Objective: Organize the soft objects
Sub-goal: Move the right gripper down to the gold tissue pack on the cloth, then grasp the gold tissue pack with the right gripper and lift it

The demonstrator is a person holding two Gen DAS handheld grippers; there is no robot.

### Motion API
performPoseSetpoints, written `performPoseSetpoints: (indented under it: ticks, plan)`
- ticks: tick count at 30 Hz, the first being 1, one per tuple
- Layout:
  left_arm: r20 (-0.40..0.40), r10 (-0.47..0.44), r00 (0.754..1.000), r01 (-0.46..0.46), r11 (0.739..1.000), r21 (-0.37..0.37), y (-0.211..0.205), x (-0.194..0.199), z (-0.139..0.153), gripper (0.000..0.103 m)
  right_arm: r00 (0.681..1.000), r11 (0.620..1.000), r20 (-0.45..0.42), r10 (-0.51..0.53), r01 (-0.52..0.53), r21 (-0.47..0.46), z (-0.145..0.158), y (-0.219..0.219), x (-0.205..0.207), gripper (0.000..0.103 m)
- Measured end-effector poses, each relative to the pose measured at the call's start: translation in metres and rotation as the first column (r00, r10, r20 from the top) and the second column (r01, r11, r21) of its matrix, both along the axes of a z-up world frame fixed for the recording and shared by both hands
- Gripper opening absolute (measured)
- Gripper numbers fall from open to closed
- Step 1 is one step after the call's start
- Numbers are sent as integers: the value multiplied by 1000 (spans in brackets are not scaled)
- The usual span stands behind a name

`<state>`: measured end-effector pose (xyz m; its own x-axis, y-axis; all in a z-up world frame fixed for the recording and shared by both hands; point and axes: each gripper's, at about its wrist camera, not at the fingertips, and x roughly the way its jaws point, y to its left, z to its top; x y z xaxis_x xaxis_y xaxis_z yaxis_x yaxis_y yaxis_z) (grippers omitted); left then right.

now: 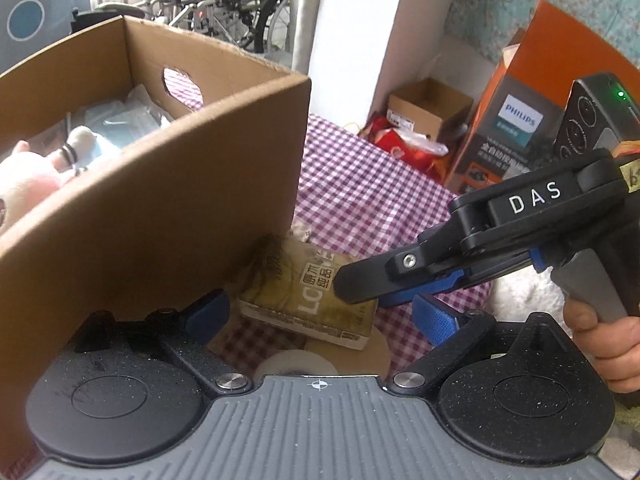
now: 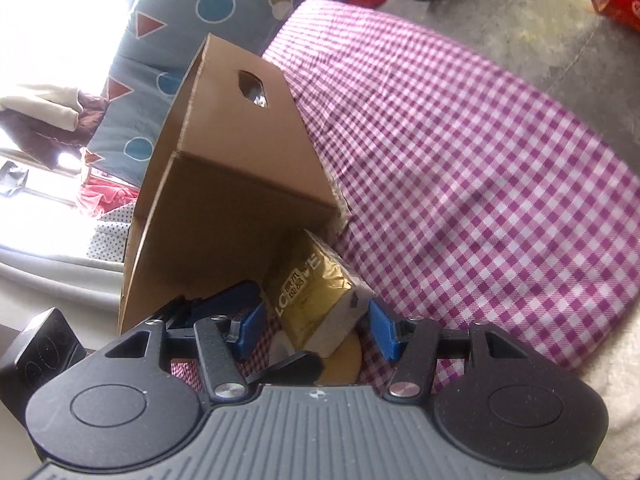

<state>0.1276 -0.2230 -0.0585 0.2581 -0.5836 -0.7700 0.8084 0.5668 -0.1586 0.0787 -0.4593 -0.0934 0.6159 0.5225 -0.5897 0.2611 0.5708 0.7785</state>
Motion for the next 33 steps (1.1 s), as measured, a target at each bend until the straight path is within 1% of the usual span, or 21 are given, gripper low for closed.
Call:
performPoseSetpoints:
  ticks: [2,4,6,7,12,16,18,22,26,29,31,33]
  plan:
    - [-6,-1,1000,1,1000,8,-3,2,-3,99,1000,1000,7,-1,1,10,-2,0,2,58]
    - [-27,2,1000,-1,1000,15,-7,6,-7,98,1000,1000,5,-6,6,17,-3,-4,4,52]
    - [-61,0,998,1,1000,12,-7,9,-8,99,1000,1000,9,-14,14,23,-5,-8,5,48]
    - [-78,-2,997,2,1000,7,-8,9,-8,99,1000,999,13,-19,19,35,-6,-10,5,48]
    - [-101,-9,995,9,1000,2,-7,10,-9,99,999,999,24,-36,35,36,-4,-19,11,48]
    - [-95,8,995,-6,1000,20,-7,13,-11,98,999,999,18,-27,27,17,-1,-18,13,50]
    - [-112,12,994,-9,1000,25,-8,15,-12,99,1000,1000,8,-22,22,2,-1,-16,15,50]
    - [-108,4,994,-2,1000,24,-11,14,-13,99,1000,1000,11,-4,5,-23,0,-9,21,51]
    - [-101,10,995,-8,1000,19,-10,13,-13,99,1000,997,22,8,-7,-72,5,-2,24,51]
    - [-108,21,994,-19,1000,12,-8,13,-11,99,1000,996,29,0,2,-93,7,1,22,47]
    - [-106,29,994,-28,1000,5,-6,11,-9,99,999,996,32,-9,12,-88,9,0,20,44]
    - [-99,28,995,-29,1000,-4,-5,7,-5,99,999,996,37,-19,22,-88,13,0,17,42]
